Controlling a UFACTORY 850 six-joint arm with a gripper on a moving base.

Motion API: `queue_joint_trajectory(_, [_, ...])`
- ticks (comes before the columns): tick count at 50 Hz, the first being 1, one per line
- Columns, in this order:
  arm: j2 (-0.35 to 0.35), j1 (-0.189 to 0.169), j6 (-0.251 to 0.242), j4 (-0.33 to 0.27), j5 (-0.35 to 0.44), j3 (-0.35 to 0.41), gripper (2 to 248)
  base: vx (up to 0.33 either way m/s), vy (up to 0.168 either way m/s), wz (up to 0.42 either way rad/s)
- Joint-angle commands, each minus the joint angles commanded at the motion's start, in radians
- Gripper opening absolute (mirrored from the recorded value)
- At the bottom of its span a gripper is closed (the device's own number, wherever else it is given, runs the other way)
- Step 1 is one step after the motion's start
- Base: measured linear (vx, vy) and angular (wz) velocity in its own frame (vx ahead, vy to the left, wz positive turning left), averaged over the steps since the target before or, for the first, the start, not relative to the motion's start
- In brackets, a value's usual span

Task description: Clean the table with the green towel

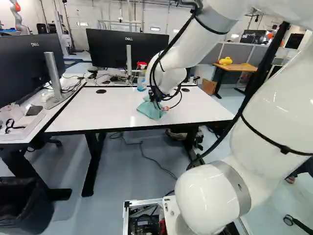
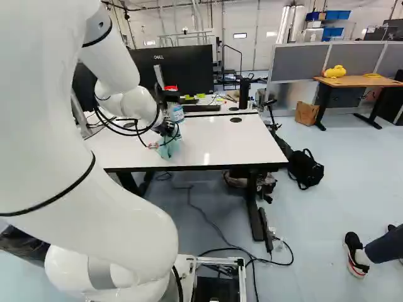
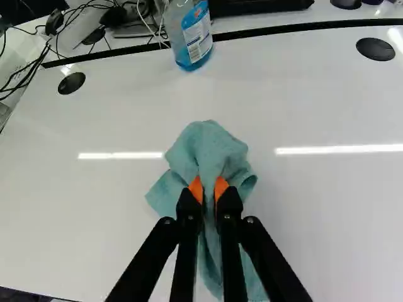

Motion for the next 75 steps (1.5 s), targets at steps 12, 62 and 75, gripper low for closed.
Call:
queue_joint_trajectory(12, [0.000, 0.000, 0.000, 0.000, 0.000, 0.000, 122, 0.000, 0.000, 0.000])
queue_joint_trajectory(62, [0.006, -0.022, 0.000, 0.000, 0.000, 0.005, 247, 0.000, 0.000, 0.000])
queue_joint_trajectory(75, [0.015, -0.068, 0.000, 0.000, 0.000, 0.015, 247, 0.000, 0.000, 0.000])
